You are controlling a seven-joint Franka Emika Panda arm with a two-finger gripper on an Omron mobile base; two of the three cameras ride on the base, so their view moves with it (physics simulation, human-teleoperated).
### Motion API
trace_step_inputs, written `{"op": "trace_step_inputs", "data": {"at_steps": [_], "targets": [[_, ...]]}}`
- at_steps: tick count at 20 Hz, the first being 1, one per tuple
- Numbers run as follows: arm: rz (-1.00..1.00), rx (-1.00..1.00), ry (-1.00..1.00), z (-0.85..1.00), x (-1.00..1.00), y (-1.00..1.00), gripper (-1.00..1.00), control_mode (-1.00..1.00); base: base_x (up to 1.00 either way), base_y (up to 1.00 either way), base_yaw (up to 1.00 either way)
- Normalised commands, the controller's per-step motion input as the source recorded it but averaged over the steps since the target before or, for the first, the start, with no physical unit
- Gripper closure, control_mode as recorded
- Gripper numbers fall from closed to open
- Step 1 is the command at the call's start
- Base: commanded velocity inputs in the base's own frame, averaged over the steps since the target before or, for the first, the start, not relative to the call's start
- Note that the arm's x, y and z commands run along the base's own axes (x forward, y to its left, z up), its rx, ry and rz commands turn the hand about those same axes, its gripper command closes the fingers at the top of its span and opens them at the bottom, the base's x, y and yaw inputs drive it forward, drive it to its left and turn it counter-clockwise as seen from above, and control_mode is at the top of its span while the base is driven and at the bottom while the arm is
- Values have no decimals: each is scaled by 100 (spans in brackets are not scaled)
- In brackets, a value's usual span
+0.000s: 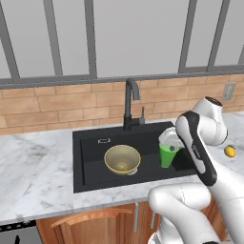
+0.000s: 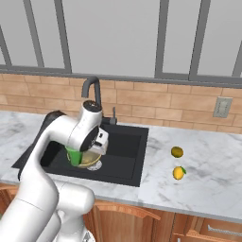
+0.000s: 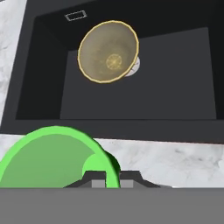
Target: Remove the lemon and orange from the sink. Then move the bowl and cup from the counter to the sink for washing.
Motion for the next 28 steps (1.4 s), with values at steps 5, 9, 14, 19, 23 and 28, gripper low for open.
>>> {"op": "trace_step_inputs", "data": {"at_steps": [5,9,14,19,23,28], "targets": [[0,0,0,0,9,-35,100,-100,0,0,0],[0,0,0,0,15,-25,100,-100,0,0,0],[0,0,1,-4,19,-12,100,-100,0,0,0],[0,0,0,-7,23,-6,100,-100,0,0,0],[0,0,0,-10,26,-8,100,-100,0,0,0],[1,0,1,-15,25,-10,100,-100,0,0,0]]}}
